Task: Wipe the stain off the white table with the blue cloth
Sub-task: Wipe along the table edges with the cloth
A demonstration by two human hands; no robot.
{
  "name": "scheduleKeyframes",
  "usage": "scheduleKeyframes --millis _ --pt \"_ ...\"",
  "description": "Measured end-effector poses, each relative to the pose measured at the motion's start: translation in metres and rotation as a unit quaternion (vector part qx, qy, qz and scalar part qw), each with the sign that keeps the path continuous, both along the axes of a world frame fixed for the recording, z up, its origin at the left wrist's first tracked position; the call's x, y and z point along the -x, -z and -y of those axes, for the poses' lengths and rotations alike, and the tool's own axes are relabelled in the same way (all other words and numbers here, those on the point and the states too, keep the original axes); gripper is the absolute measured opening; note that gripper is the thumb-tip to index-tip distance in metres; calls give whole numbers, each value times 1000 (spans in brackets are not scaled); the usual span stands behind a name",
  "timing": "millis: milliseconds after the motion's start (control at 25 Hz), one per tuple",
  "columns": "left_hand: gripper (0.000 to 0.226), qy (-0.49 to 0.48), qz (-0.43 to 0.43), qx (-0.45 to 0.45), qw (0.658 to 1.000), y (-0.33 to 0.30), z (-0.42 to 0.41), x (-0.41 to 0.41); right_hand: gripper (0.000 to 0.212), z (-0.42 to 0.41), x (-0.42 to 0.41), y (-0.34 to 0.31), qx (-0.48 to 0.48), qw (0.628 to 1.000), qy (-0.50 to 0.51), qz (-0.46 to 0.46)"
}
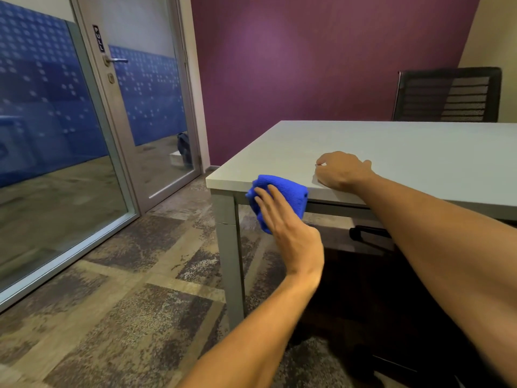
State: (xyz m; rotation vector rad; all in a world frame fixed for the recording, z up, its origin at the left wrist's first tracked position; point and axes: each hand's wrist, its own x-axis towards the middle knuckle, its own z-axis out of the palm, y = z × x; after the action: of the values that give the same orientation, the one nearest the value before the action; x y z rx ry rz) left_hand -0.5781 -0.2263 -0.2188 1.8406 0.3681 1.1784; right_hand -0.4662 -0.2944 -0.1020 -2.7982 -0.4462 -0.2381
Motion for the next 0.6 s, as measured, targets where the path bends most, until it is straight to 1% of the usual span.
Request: scheduleKeyframes --millis 80,200,320,400,440,480,520,600 --pt "94 11 4 -35 999 5 10 3 41 0 -2 1 -3 1000 2 -1" --pt "92 39 -2 -116 993 14 16 9 41 0 -3 0 -9 1000 6 -5" --pt "88 59 -21 -220 974 27 9 16 43 0 -5 1 -6 1000 2 -8" --pt "80 65 -39 -295 953 29 0 19 43 1 -6 2 -2 1000 3 -7" --pt "70 79 -52 -349 933 28 -5 18 44 1 -7 2 1 1000 4 -5" --pt "57 103 -72 -425 897 26 -11 17 45 1 -8 2 5 1000 5 -4" --pt "49 131 -86 -510 846 24 -17 16 46 1 -8 2 12 1000 5 -2" --pt "49 193 -114 -657 720 19 -34 19 47 0 -10 2 21 1000 1 -2"
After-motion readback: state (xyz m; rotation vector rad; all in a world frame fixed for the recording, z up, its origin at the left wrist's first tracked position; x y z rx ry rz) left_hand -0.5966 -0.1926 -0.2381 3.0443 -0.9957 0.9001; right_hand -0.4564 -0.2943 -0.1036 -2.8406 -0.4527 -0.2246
